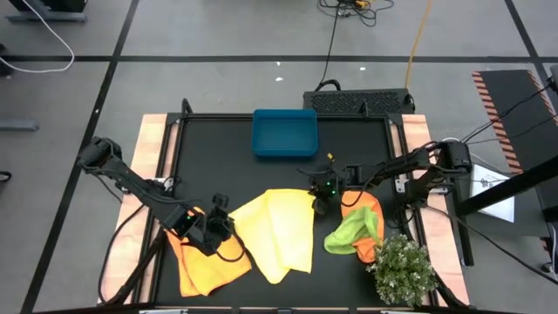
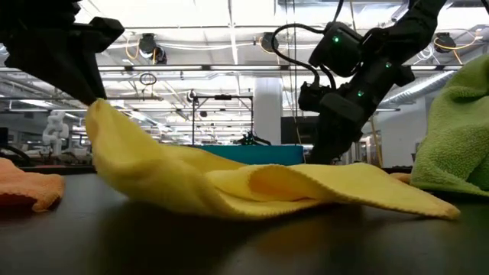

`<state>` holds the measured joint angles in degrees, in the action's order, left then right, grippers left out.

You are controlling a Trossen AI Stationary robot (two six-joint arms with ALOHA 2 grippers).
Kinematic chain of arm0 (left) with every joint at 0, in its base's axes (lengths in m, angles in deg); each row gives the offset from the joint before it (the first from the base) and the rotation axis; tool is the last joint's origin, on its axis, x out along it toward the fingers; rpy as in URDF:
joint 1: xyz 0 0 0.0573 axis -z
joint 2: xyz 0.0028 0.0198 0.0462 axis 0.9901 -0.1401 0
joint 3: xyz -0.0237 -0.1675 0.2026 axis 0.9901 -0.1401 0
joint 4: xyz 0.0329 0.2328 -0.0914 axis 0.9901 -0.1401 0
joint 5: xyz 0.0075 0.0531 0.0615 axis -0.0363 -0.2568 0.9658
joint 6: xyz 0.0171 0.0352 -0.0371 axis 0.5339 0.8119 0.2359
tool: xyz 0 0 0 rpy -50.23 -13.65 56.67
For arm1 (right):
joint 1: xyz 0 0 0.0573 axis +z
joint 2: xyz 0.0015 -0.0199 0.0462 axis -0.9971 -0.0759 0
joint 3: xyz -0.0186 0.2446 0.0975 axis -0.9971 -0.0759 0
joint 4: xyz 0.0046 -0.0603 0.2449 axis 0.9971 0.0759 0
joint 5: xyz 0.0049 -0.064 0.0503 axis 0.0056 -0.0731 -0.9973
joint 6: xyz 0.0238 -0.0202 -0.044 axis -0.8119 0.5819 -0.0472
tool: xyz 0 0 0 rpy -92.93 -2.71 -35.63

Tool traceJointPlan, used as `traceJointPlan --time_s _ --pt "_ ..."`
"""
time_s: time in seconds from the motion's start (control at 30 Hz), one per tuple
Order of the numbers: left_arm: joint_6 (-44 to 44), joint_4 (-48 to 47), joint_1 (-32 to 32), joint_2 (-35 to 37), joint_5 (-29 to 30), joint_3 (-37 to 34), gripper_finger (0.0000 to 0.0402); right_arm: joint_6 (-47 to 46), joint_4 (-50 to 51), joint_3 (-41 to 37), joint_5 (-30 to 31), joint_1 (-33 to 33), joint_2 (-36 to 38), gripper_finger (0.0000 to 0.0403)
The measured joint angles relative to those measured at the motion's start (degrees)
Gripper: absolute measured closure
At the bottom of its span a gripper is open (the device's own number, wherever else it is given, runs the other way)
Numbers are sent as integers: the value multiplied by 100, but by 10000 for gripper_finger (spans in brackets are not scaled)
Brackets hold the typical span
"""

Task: Fold microfiber towels
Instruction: Fold the yellow microfiber towel

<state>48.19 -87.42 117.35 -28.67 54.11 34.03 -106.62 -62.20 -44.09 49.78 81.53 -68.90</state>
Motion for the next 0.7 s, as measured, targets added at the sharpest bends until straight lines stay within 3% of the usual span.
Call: traceJointPlan --time_s 0.13,0.33,0.57,0.7 --pt "-159 -44 4 0 52 0 302 -38 -42 4 6 91 10 397" --pt "-794 -522 -56 0 959 0 280 -104 -66 4 17 198 10 399" --pt "-1738 -602 -114 77 631 -253 279 -211 -86 4 25 198 10 401" --pt "-2490 -293 -116 627 613 -827 279 -211 -87 4 28 198 13 402"
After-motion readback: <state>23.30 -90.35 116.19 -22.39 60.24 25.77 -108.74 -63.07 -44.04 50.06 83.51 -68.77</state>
